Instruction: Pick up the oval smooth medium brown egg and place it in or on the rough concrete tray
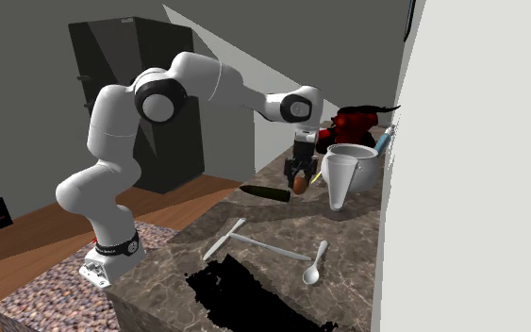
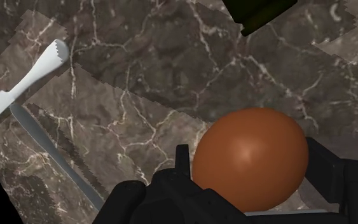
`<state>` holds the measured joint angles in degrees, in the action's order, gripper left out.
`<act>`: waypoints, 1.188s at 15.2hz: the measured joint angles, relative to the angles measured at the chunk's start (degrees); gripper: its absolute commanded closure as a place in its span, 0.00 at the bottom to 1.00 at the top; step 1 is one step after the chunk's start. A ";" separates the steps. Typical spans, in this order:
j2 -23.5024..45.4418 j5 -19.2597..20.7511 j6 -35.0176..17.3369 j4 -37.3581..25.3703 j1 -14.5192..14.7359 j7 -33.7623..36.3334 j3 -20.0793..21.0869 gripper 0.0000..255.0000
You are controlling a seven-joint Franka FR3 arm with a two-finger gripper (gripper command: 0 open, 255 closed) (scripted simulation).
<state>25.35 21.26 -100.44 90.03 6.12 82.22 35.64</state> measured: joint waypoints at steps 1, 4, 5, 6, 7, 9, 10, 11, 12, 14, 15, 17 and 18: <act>-0.09 -0.10 0.71 -0.66 0.08 -0.14 0.06 1.00; -0.37 -0.42 2.95 -2.72 0.40 -0.48 0.25 1.00; -0.78 -0.65 3.45 -2.90 0.29 -0.66 0.35 1.00; -0.91 -0.74 4.15 -3.52 0.33 -0.84 0.39 1.00; -1.02 -0.81 4.42 -3.71 0.31 -0.93 0.42 1.00; -2.85 -1.58 3.69 -1.63 -1.44 -2.40 0.38 1.00; -4.07 -2.05 2.78 0.16 -2.65 -3.33 0.30 1.00; -5.16 -2.48 2.12 1.54 -3.95 -4.61 0.10 1.00; -6.80 -3.18 1.34 3.48 -5.41 -5.96 -0.03 1.00; -9.37 -4.27 0.02 6.50 -7.76 -8.42 -0.40 1.00; -10.93 -4.94 -1.04 8.59 -9.26 -10.01 -0.75 1.00; -13.38 -6.00 -1.95 10.96 -11.57 -13.04 -1.47 1.00; -14.08 -6.23 -2.64 12.00 -12.50 -14.29 -1.90 1.00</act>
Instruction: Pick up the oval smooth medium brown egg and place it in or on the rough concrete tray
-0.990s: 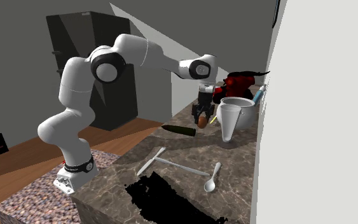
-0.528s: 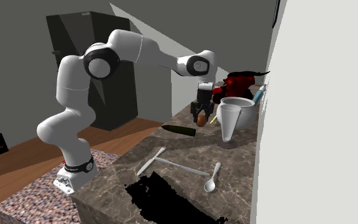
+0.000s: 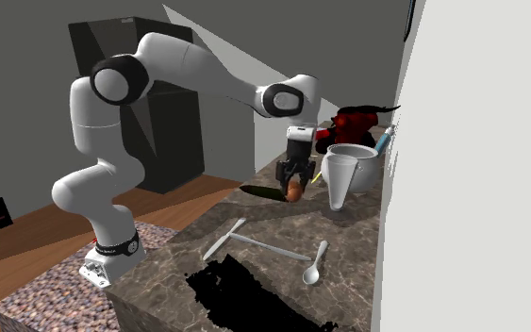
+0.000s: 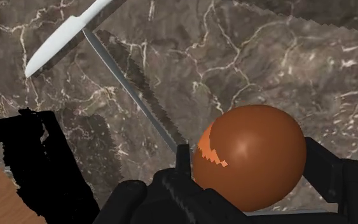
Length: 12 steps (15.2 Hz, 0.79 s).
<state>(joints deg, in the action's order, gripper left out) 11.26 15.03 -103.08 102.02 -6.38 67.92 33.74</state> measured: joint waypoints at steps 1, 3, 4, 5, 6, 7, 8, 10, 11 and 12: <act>-1.22 -0.54 -0.50 1.25 -1.11 -1.55 -0.45 1.00; -2.85 -1.12 -1.63 3.17 -3.03 -4.45 -1.47 1.00; -3.68 -1.40 -2.29 4.27 -4.03 -5.97 -2.06 1.00; -5.16 -2.02 -3.20 6.16 -4.96 -7.37 -2.53 1.00; -5.75 -2.22 -3.39 6.59 -5.74 -8.78 -3.07 1.00; -6.46 -2.44 -3.76 7.27 -6.59 -10.27 -3.68 1.00; -7.08 -2.63 -3.76 7.54 -7.41 -11.80 -4.31 1.00; -7.96 -2.82 -4.69 8.74 -8.87 -14.39 -5.51 1.00; -8.10 -2.74 -5.12 9.01 -9.66 -15.80 -6.21 1.00; -8.72 -2.92 -5.64 9.83 -10.44 -17.21 -6.86 1.00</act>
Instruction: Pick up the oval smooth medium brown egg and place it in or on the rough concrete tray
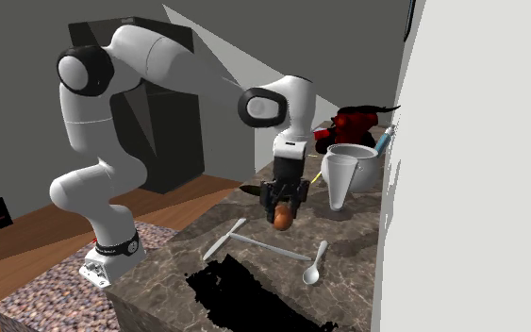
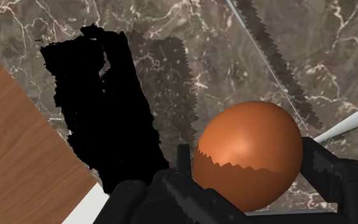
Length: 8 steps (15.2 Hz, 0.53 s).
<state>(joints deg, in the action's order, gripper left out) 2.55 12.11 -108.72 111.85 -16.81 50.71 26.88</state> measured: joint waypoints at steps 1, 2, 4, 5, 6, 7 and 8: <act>-0.54 -0.11 -0.65 0.86 -0.76 -1.37 -0.67 1.00; -1.03 -0.27 -0.56 0.97 -1.39 -2.68 -1.24 1.00; -1.02 0.03 -1.54 1.32 -3.11 -5.77 -2.86 1.00; -1.18 0.10 -2.10 1.75 -3.85 -7.11 -3.56 1.00; -1.50 0.05 -2.21 1.90 -4.54 -8.47 -4.22 1.00; -1.90 -0.06 -2.25 2.02 -5.25 -9.92 -4.89 1.00; -1.49 0.21 -2.64 1.73 -5.97 -11.22 -5.60 1.00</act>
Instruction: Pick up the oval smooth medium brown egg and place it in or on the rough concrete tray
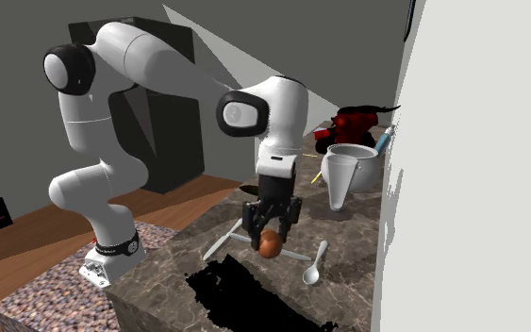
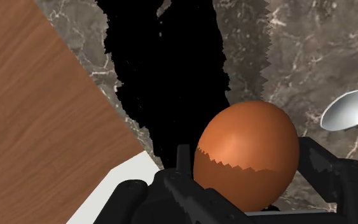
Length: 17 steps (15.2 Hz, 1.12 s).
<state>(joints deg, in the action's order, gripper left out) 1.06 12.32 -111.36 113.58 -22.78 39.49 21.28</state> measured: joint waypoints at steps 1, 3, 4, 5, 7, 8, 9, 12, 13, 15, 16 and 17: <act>0.47 0.24 -0.18 -0.47 -0.59 -1.07 -0.58 1.00; 0.29 0.25 -0.25 -0.75 -1.92 -3.69 -1.84 1.00; 1.28 0.67 -0.72 -1.56 -2.76 -5.13 -2.66 1.00; 1.82 0.93 -1.30 -1.58 -3.21 -5.80 -3.11 1.00; 2.15 1.17 -2.46 -0.80 -3.50 -6.07 -3.38 1.00; 2.45 1.34 -3.11 -0.44 -3.55 -5.99 -3.45 1.00; 2.72 1.52 -3.89 0.10 -3.58 -5.83 -3.49 1.00; 3.57 2.06 -5.90 1.40 -3.53 -5.11 -3.51 1.00; 3.97 2.28 -6.48 1.64 -3.50 -4.88 -3.52 1.00; 4.49 2.65 -7.84 2.54 -3.51 -4.46 -3.58 1.00; 4.72 2.86 -8.64 3.15 -3.54 -4.26 -3.63 1.00; 5.20 3.13 -9.34 3.43 -3.54 -4.00 -3.68 1.00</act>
<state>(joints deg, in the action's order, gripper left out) 6.26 15.45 -120.70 117.01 -26.32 35.49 17.60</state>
